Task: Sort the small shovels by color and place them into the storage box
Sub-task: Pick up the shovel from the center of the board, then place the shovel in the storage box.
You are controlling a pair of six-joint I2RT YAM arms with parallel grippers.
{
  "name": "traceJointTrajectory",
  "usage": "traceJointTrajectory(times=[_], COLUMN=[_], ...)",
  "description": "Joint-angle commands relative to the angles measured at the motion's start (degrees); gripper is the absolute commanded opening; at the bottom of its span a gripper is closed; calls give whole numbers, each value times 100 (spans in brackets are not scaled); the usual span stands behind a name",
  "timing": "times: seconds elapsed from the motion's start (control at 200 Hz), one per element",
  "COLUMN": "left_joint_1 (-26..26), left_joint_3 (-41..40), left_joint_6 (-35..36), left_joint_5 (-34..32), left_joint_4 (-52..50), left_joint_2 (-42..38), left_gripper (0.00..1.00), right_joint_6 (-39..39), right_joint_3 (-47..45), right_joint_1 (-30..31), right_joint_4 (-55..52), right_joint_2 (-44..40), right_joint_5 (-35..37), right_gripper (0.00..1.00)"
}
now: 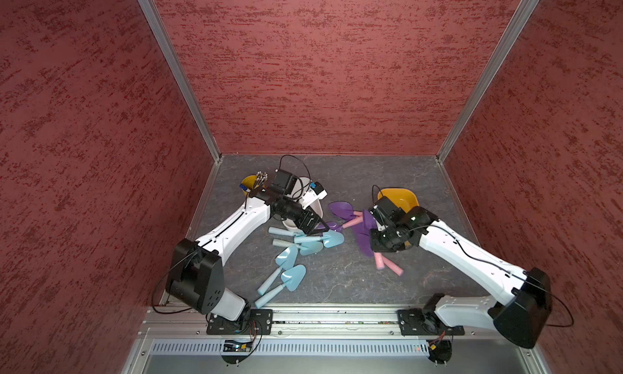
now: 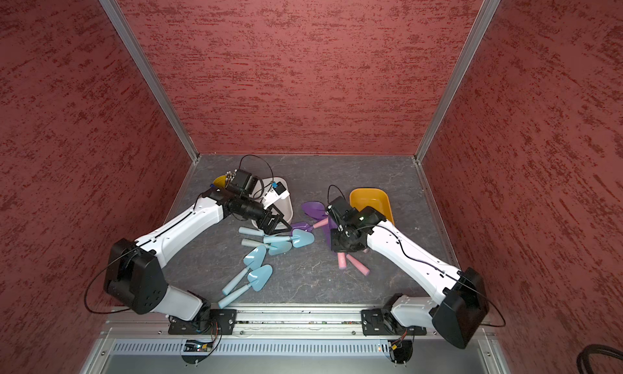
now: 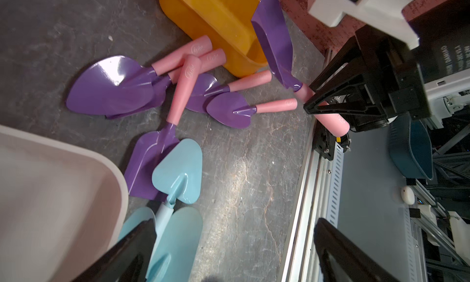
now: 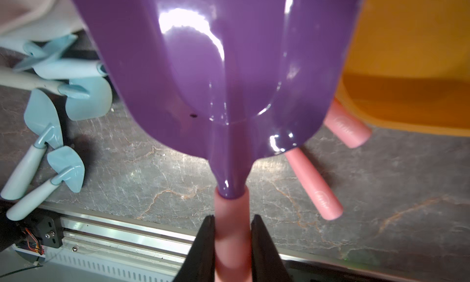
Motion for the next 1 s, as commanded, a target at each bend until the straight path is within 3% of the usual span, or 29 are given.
traceJointTrajectory(times=[0.0,0.225,0.411,0.736,0.997], left_joint_1=[-216,-560,-600,-597,-581], left_joint_3=[485,1328,1811,2079,1961], left_joint_6=[2,-314,-532,-630,-726], left_joint_5=[-476,-929,-1040,-1012,-995], left_joint_4=[140,574,666,636,636], left_joint_2=[325,1174,1797,2170,2229], left_gripper=[100,100,100,100,100], right_joint_6=[-977,-1965,-2313,-2394,-2333], right_joint_3=[451,1236,1461,1489,1465], right_joint_1=[-588,-1999,-2690,-3116,-3229], right_joint_4=[-286,-154,269,867,964], right_joint_2=[279,1171,1922,2877,3171], right_joint_5=[27,-115,-483,-894,-927], right_gripper=[0,0,0,0,0])
